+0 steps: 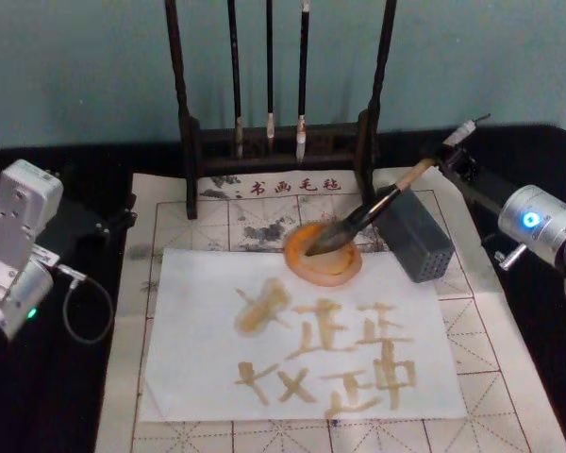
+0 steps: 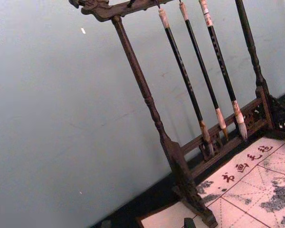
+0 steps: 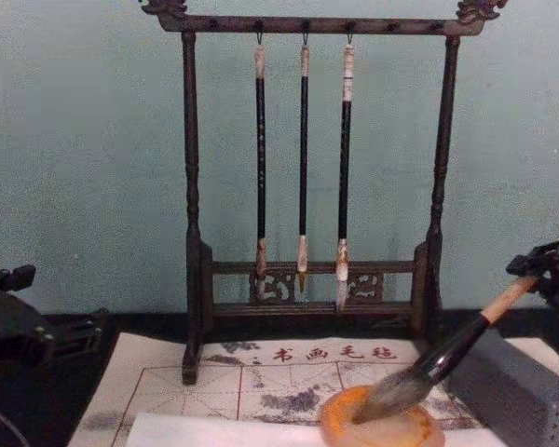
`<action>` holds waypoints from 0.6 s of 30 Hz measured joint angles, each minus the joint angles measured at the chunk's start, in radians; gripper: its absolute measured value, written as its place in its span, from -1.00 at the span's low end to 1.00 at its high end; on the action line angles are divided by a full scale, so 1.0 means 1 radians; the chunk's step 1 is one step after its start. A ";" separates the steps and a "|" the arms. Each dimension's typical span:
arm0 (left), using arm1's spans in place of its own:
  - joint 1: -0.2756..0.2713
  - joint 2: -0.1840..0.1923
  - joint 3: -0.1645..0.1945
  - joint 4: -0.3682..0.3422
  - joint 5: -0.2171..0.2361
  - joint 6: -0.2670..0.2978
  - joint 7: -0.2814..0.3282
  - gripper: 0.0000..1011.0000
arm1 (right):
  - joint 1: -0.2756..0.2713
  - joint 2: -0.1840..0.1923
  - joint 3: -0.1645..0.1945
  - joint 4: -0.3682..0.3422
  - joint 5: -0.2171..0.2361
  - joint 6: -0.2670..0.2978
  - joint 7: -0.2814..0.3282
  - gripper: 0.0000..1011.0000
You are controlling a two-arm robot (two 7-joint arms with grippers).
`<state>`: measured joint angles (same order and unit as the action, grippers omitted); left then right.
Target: Pick up the brush from the inkstone, write on the paper, then place the brush back to its original position.
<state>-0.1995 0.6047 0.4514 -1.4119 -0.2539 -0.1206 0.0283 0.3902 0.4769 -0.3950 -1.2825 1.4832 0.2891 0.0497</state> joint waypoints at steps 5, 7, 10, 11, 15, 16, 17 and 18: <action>0.000 0.000 0.000 0.000 0.000 0.000 0.000 0.98 | 0.004 0.001 -0.011 0.004 0.010 -0.002 -0.004 -0.61; 0.000 0.000 0.000 0.000 0.000 0.000 0.000 0.98 | 0.007 0.002 -0.017 0.007 0.015 -0.003 -0.006 -0.61; 0.000 0.000 0.000 0.000 0.000 0.000 0.000 0.98 | 0.010 0.003 -0.022 0.009 0.019 -0.004 -0.008 -0.61; 0.000 0.000 0.000 0.000 0.000 0.000 0.000 0.98 | 0.011 0.004 -0.025 0.010 0.022 -0.005 -0.009 -0.61; 0.000 0.000 0.000 0.000 0.000 0.000 0.000 0.98 | 0.013 0.007 -0.032 0.011 0.030 -0.010 -0.016 -0.61; 0.000 0.000 0.000 0.000 0.000 0.000 0.000 0.98 | 0.014 0.008 -0.033 0.011 0.032 -0.011 -0.016 -0.61; 0.000 0.000 0.000 0.000 0.000 0.000 0.000 0.98 | 0.014 0.009 -0.036 0.012 0.035 -0.014 -0.017 -0.61; 0.000 0.000 0.000 0.000 0.000 0.000 0.000 0.98 | 0.014 0.010 -0.037 0.012 0.036 -0.015 -0.018 -0.61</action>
<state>-0.1995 0.6047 0.4514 -1.4119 -0.2539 -0.1206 0.0283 0.4041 0.4868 -0.4322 -1.2709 1.5196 0.2740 0.0317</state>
